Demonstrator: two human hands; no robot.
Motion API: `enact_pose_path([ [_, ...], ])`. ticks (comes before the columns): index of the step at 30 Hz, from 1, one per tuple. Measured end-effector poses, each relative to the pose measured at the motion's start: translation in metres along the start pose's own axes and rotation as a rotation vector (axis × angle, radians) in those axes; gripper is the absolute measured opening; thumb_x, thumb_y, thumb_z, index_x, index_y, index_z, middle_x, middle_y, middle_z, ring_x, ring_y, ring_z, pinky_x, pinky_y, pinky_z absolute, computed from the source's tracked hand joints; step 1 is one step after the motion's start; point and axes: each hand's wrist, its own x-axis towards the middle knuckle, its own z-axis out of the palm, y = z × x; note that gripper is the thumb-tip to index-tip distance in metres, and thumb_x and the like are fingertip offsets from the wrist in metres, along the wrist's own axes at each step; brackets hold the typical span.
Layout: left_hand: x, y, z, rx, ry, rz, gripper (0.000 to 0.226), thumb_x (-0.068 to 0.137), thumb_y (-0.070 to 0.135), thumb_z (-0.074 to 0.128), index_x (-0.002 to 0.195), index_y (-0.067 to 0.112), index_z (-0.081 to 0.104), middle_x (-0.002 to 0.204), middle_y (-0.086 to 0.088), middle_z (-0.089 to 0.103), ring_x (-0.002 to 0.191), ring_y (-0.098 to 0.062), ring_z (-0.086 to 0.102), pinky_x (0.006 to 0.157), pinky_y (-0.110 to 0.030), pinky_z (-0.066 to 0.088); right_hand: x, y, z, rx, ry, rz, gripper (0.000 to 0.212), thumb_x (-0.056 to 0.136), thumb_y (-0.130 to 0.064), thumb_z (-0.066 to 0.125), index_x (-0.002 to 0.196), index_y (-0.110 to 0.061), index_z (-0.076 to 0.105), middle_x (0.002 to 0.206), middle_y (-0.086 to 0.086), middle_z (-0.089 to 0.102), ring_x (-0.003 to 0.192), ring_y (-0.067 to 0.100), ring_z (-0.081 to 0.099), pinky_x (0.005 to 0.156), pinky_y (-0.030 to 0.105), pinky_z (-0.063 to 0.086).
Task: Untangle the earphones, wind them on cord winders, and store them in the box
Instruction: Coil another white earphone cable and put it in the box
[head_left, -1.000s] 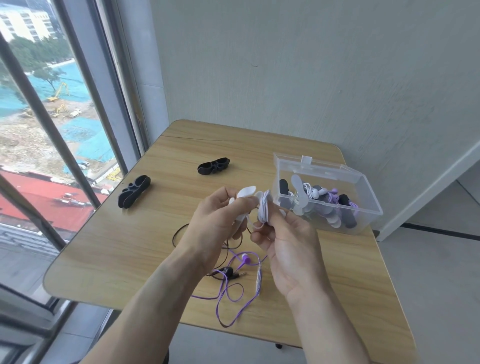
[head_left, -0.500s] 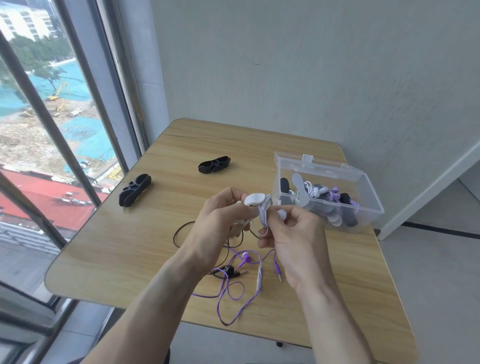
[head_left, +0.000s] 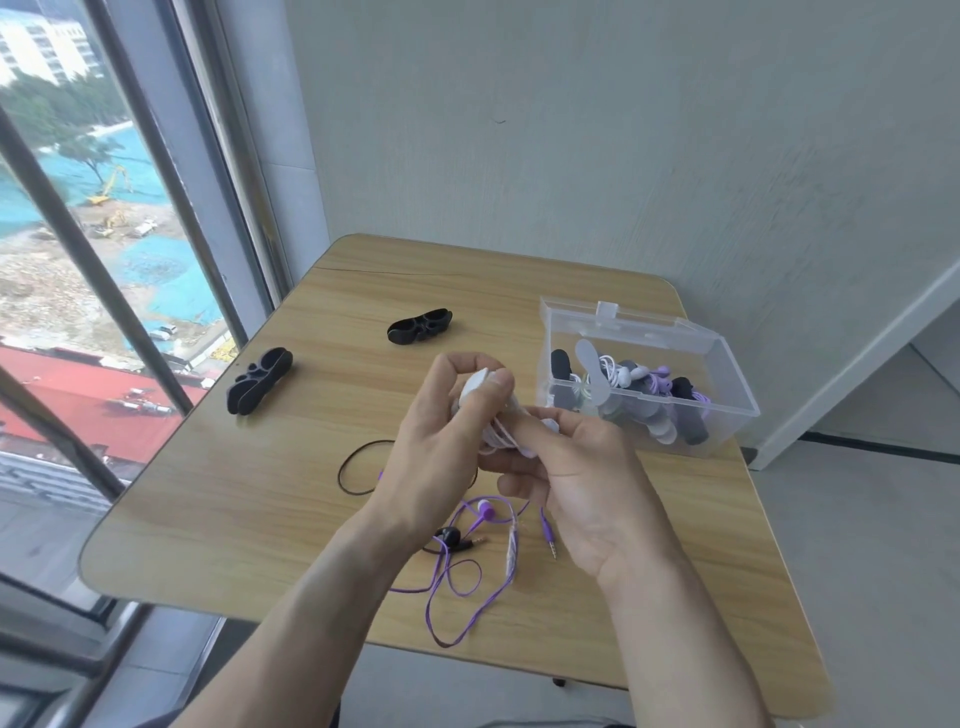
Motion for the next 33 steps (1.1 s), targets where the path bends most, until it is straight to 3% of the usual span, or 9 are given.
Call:
enact_pose_path([
  [6,0.002,-0.002,-0.009,0.031,-0.160,0.026,0.043,0.093,0.059,0.047,0.112,0.025,0.062,0.106,-0.028,0.065,0.081,-0.051,0.062,0.075,-0.067,0.047,-0.001,-0.001,-0.003,0.061,-0.016,-0.001,0.008,0.084,-0.014,0.073,0.076,-0.014,0.075,0.076,0.008,0.073,0.073,0.025,0.072,0.048,0.022,0.044],
  [9,0.003,-0.004,-0.009,0.028,-0.142,0.057,0.043,0.094,0.054,0.045,0.115,0.019,0.060,0.098,-0.024,0.064,0.070,-0.032,0.061,0.061,-0.041,0.051,-0.002,-0.001,-0.002,0.038,-0.005,-0.035,0.016,0.088,-0.023,0.073,0.085,-0.007,0.073,0.076,0.008,0.072,0.070,0.026,0.070,0.046,0.024,0.044],
  [12,0.001,-0.005,-0.008,0.110,-0.159,0.091,0.044,0.098,0.052,0.041,0.116,0.013,0.054,0.081,0.006,0.063,0.063,-0.014,0.053,0.056,-0.022,0.044,-0.001,0.000,-0.003,-0.042,0.026,-0.082,0.035,0.088,-0.034,0.073,0.096,0.000,0.072,0.076,0.011,0.073,0.065,0.026,0.069,0.047,0.026,0.047],
  [14,0.001,-0.006,-0.008,0.104,-0.161,0.073,0.043,0.099,0.052,0.041,0.116,0.013,0.051,0.078,0.009,0.060,0.061,-0.014,0.048,0.059,-0.028,0.042,0.000,0.000,-0.003,-0.052,0.018,-0.103,0.040,0.085,-0.040,0.073,0.097,-0.002,0.071,0.074,0.012,0.072,0.060,0.025,0.067,0.048,0.027,0.049],
  [17,0.001,-0.005,-0.010,0.009,-0.166,0.035,0.044,0.096,0.055,0.045,0.114,0.015,0.052,0.090,-0.012,0.055,0.065,-0.023,0.043,0.063,-0.046,0.036,-0.001,-0.001,-0.005,-0.007,-0.045,-0.135,0.049,0.075,-0.042,0.075,0.105,-0.004,0.069,0.077,0.011,0.069,0.059,0.021,0.064,0.048,0.027,0.050],
  [20,0.003,-0.003,-0.012,-0.003,-0.121,0.037,0.044,0.097,0.047,0.043,0.112,0.007,0.052,0.082,-0.006,0.057,0.060,-0.021,0.044,0.057,-0.038,0.033,0.000,0.000,-0.010,-0.027,-0.145,-0.158,0.039,0.081,-0.028,0.082,0.111,-0.007,0.069,0.090,0.013,0.072,0.072,0.027,0.067,0.051,0.028,0.051],
  [22,0.005,-0.004,-0.012,0.019,-0.124,0.058,0.042,0.097,0.045,0.044,0.107,0.005,0.053,0.080,-0.006,0.056,0.059,-0.019,0.043,0.053,-0.033,0.032,-0.001,0.000,-0.010,-0.035,-0.137,-0.170,0.044,0.079,-0.035,0.081,0.111,-0.007,0.069,0.093,0.015,0.074,0.075,0.032,0.069,0.049,0.028,0.051],
  [27,0.004,-0.003,-0.008,0.016,-0.128,0.072,0.038,0.101,0.038,0.046,0.106,0.001,0.053,0.073,-0.009,0.050,0.054,-0.018,0.039,0.048,-0.029,0.029,-0.001,0.000,-0.001,-0.005,0.052,-0.242,0.024,0.086,-0.031,0.072,0.091,-0.007,0.071,0.068,0.004,0.069,0.052,0.021,0.065,0.043,0.026,0.046],
  [33,0.002,-0.004,-0.002,-0.017,-0.059,0.121,0.030,0.105,0.028,0.048,0.103,-0.001,0.056,0.069,-0.015,0.046,0.052,-0.026,0.033,0.045,-0.027,0.025,0.005,0.003,0.004,0.074,0.110,-0.067,0.022,0.091,-0.029,0.069,0.089,-0.007,0.073,0.068,0.002,0.067,0.057,0.017,0.060,0.046,0.025,0.042],
])
